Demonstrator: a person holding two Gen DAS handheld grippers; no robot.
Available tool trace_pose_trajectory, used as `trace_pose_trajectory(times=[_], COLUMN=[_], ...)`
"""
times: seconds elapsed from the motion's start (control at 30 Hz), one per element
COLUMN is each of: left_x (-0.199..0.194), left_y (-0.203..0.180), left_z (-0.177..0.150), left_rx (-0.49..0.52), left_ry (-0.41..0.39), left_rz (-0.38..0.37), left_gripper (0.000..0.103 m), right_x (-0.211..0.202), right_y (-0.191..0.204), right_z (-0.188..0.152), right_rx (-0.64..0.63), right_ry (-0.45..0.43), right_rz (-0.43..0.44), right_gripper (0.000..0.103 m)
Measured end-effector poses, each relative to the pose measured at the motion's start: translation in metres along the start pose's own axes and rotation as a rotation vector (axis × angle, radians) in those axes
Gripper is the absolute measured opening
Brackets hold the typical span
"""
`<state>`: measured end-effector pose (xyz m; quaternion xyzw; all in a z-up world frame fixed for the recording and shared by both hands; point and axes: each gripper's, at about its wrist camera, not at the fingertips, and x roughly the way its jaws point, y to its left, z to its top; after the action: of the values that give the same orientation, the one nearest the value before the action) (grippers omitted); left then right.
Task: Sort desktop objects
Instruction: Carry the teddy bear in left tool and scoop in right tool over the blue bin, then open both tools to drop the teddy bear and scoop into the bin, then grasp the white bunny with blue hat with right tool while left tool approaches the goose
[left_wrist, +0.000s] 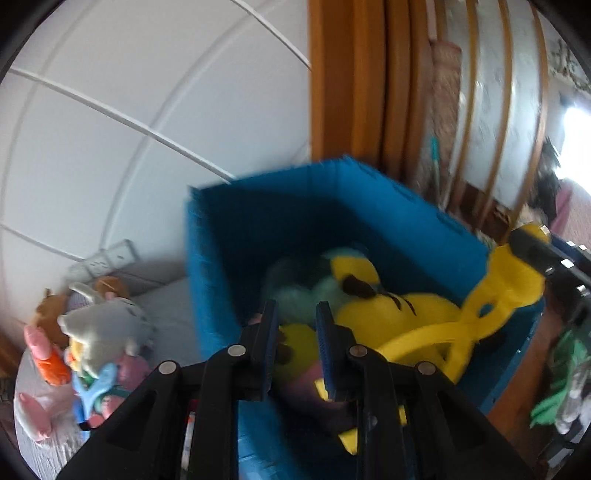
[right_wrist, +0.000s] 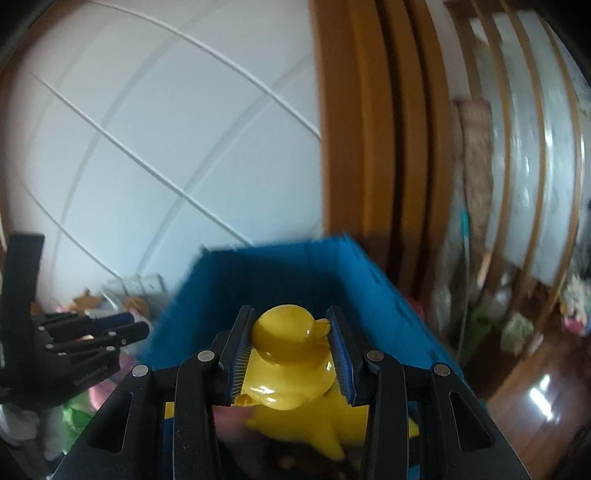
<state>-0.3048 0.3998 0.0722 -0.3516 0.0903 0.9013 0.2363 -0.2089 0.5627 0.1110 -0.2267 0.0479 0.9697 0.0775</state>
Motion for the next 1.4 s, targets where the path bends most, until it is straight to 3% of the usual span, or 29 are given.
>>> trace_pose_trajectory(times=[0.1, 0.17, 0.23, 0.3, 0.53, 0.63, 0.67, 0.73, 0.87, 0.97, 1.03, 1.2, 1.4], left_x=[0.015, 0.012, 0.006, 0.0, -0.009, -0.004, -0.002, -0.004, -0.019, -0.037, -0.047, -0.069, -0.082], left_y=[0.004, 0.015, 0.031, 0.047, 0.111, 0.141, 0.151, 0.166, 0.204, 0.244, 0.265, 0.307, 0.325], left_z=[-0.007, -0.014, -0.023, -0.032, -0.084, -0.119, -0.131, -0.152, -0.196, -0.228, -0.242, -0.281, -0.318], left_rx=[-0.035, -0.062, -0.09, -0.106, -0.141, -0.157, -0.162, -0.17, -0.197, -0.233, -0.25, -0.281, -0.33], left_ry=[0.052, 0.042, 0.028, 0.012, 0.049, 0.097, 0.114, 0.133, 0.161, 0.178, 0.188, 0.226, 0.257], left_rz=[-0.031, -0.023, 0.009, 0.051, 0.168, 0.183, 0.188, 0.191, 0.21, 0.238, 0.257, 0.297, 0.324], left_gripper=[0.022, 0.042, 0.087, 0.096, 0.096, 0.096, 0.096, 0.091, 0.091, 0.091, 0.091, 0.091, 0.091], right_x=[0.024, 0.035, 0.043, 0.05, 0.045, 0.027, 0.019, 0.002, -0.019, -0.03, -0.033, -0.033, -0.01], right_y=[-0.018, -0.025, -0.029, -0.029, -0.001, 0.028, 0.039, 0.064, 0.121, 0.164, 0.193, 0.26, 0.302], right_z=[-0.018, -0.027, -0.035, -0.041, -0.056, -0.06, -0.061, -0.065, -0.072, -0.08, -0.087, -0.115, -0.159], right_rx=[0.028, 0.041, 0.048, 0.054, 0.07, 0.067, 0.067, 0.065, 0.038, 0.014, -0.002, -0.038, -0.058], right_ry=[0.063, 0.087, 0.107, 0.121, 0.115, 0.075, 0.058, 0.019, -0.009, -0.009, 0.0, 0.048, 0.18], right_rz=[-0.005, -0.005, -0.006, -0.013, -0.006, 0.026, 0.042, 0.078, 0.146, 0.204, 0.239, 0.316, 0.374], right_gripper=[0.039, 0.039, 0.039, 0.045, 0.056, 0.082, 0.084, 0.084, 0.083, 0.071, 0.071, 0.067, 0.063])
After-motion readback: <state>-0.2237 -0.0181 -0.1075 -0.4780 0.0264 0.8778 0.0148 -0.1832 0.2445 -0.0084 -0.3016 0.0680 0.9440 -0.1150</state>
